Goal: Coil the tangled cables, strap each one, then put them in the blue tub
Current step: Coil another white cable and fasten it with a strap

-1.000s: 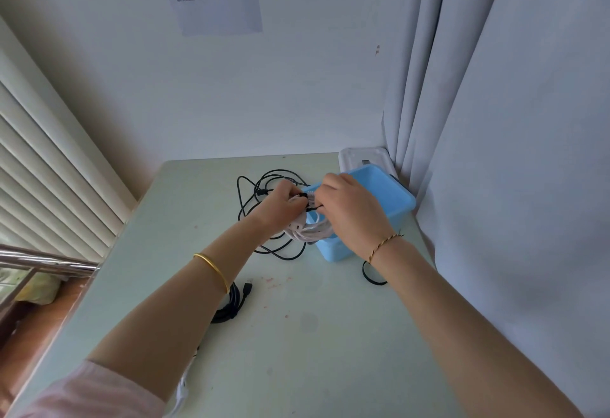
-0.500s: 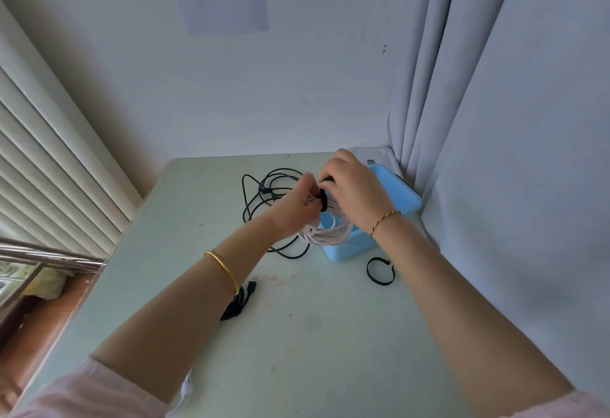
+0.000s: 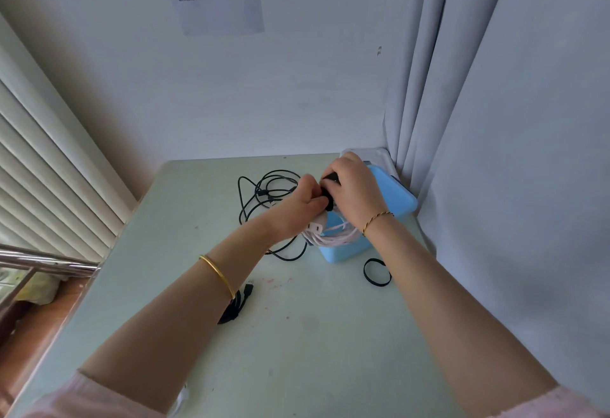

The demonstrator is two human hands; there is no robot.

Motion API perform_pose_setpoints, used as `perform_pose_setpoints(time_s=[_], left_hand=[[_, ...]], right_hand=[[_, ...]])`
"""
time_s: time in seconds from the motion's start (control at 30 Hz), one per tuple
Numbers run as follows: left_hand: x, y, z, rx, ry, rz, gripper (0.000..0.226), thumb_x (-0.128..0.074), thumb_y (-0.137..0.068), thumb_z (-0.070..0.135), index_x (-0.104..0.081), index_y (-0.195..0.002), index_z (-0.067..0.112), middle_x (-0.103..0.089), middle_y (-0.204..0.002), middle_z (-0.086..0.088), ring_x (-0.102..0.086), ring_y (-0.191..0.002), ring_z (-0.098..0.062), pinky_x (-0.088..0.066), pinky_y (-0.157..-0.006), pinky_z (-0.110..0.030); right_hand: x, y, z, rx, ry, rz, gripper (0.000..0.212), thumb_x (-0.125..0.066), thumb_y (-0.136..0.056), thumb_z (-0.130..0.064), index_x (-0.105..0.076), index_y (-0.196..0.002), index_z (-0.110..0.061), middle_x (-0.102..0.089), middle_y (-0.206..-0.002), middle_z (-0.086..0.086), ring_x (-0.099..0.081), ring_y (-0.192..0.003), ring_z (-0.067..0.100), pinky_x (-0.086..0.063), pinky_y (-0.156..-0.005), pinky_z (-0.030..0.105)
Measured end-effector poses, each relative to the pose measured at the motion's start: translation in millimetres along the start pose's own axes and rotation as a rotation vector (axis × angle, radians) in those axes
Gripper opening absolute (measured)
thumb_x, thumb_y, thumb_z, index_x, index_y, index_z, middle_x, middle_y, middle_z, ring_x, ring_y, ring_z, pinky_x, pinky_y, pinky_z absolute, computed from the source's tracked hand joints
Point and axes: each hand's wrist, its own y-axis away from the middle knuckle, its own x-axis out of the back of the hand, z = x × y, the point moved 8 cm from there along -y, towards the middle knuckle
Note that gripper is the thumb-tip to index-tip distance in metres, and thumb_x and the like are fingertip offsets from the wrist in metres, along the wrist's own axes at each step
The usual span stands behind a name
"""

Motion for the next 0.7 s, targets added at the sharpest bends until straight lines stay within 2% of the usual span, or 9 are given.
perform_pose_setpoints(time_s=[0.07,0.2,0.27,0.33,0.43,0.53,0.57,0.63,0.7], left_hand=[[1,-2,-1,0.005,-0.052,-0.003,0.016,-0.046,-0.096,0.012,-0.034,-0.087,0.017,-0.044,-0.085,-0.002,-0.041,-0.074,-0.012,-0.038,-0.069,-0.027],[4,-4,-2,0.000,-0.052,0.041,0.011,-0.048,-0.093,0.009,-0.039,-0.096,0.006,-0.046,-0.074,0.000,-0.043,-0.061,-0.007,-0.036,-0.057,-0.017],[4,-3,-2,-0.004,-0.042,0.041,0.040,-0.046,-0.093,0.007,-0.028,-0.129,0.006,-0.047,-0.074,-0.005,-0.046,-0.064,-0.016,-0.040,-0.063,-0.028],[2,-1,-1,-0.033,-0.096,0.020,0.070,-0.044,-0.092,0.006,-0.004,-0.147,0.020,-0.047,-0.073,-0.009,-0.047,-0.066,-0.023,-0.041,-0.065,-0.036],[-3,2,4,-0.076,-0.193,-0.002,0.079,-0.043,-0.091,0.006,0.007,-0.150,0.025,-0.051,-0.076,-0.011,-0.050,-0.066,-0.022,-0.045,-0.067,-0.038],[-11,5,5,-0.071,-0.185,-0.036,0.077,-0.042,-0.093,0.005,0.007,-0.150,0.021,-0.051,-0.075,-0.008,-0.050,-0.067,-0.021,-0.045,-0.072,-0.034],[-14,5,4,-0.064,-0.193,-0.055,0.078,-0.042,-0.093,0.005,0.008,-0.150,0.021,-0.051,-0.074,-0.006,-0.051,-0.068,-0.020,-0.044,-0.073,-0.033],[-19,7,3,-0.046,-0.201,-0.094,0.080,-0.043,-0.093,0.007,0.011,-0.150,0.022,-0.053,-0.074,-0.005,-0.053,-0.070,-0.021,-0.047,-0.075,-0.037],[-20,7,-1,-0.029,-0.198,-0.109,0.083,-0.044,-0.092,0.008,0.014,-0.150,0.023,-0.056,-0.074,-0.007,-0.056,-0.073,-0.024,-0.049,-0.078,-0.043]], right_hand=[[-2,-1,0,0.004,0.007,-0.007,0.012,-0.055,-0.090,-0.012,-0.065,-0.088,-0.007,-0.041,-0.093,-0.003,-0.052,-0.074,0.015,-0.046,-0.071,0.027],[-4,-3,3,-0.019,0.011,-0.013,0.012,-0.058,-0.090,-0.015,-0.066,-0.091,-0.006,-0.044,-0.095,-0.001,-0.053,-0.078,0.017,-0.047,-0.074,0.027],[-7,-5,7,-0.041,0.009,-0.046,0.014,-0.059,-0.088,-0.015,-0.067,-0.091,-0.004,-0.050,-0.096,0.004,-0.056,-0.080,0.020,-0.048,-0.077,0.030],[-9,-6,10,-0.057,-0.014,-0.089,0.015,-0.061,-0.086,-0.015,-0.069,-0.090,-0.003,-0.059,-0.098,0.009,-0.059,-0.084,0.023,-0.050,-0.080,0.034],[-11,-9,10,-0.095,-0.010,-0.246,0.020,-0.062,-0.086,-0.013,-0.068,-0.089,0.005,-0.067,-0.091,0.019,-0.062,-0.081,0.027,-0.052,-0.070,0.034],[-19,-7,14,-0.156,-0.060,-0.405,0.012,-0.059,-0.088,-0.009,-0.065,-0.091,0.001,-0.066,-0.091,0.016,-0.063,-0.086,0.029,-0.048,-0.064,0.027],[-21,-5,17,-0.185,-0.116,-0.425,0.006,-0.060,-0.088,-0.008,-0.061,-0.092,-0.004,-0.063,-0.091,0.011,-0.063,-0.090,0.028,-0.050,-0.067,0.028],[-27,2,27,-0.262,-0.204,-0.442,0.019,-0.062,-0.087,-0.011,-0.050,-0.102,-0.012,-0.053,-0.092,0.005,-0.057,-0.084,0.023,-0.050,-0.069,0.030],[-26,5,34,-0.267,-0.223,-0.386,0.028,-0.065,-0.085,-0.013,-0.045,-0.105,-0.014,-0.048,-0.098,0.004,-0.050,-0.083,0.017,-0.043,-0.065,0.023]])
